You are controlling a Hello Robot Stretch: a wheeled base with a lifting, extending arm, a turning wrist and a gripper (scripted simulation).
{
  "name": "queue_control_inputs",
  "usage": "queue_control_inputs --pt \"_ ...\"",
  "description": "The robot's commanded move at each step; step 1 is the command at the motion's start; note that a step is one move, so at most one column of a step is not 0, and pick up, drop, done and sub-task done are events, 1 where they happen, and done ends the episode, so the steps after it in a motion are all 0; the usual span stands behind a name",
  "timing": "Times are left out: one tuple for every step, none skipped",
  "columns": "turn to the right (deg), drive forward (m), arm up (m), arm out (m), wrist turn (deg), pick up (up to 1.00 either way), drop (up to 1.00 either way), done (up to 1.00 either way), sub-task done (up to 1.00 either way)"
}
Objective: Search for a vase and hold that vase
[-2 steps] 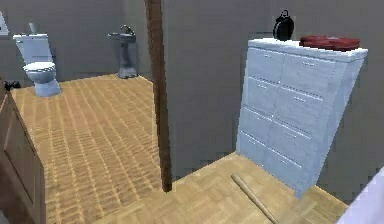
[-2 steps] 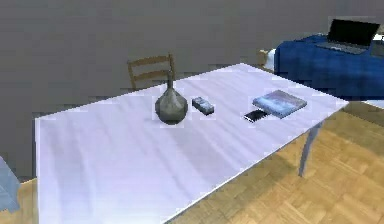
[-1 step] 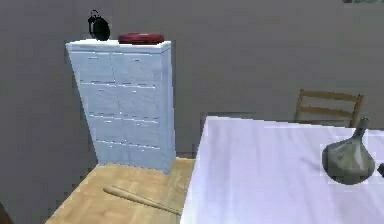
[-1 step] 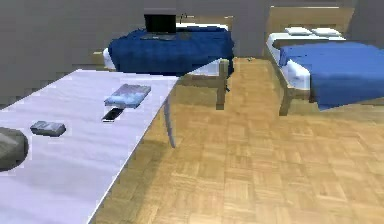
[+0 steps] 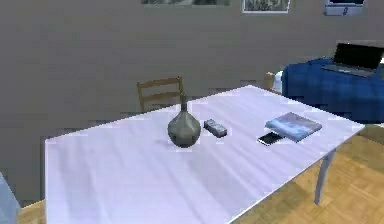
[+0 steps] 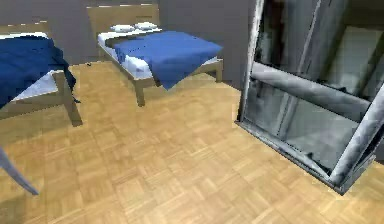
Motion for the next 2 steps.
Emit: queue_control_inputs --pt "45.0 0.0 0.0 0.0 0.0 0.0 0.0 0.0 0.0" --pt "3.0 0.0 0.0 0.0 0.0 0.0 0.0 0.0 0.0"
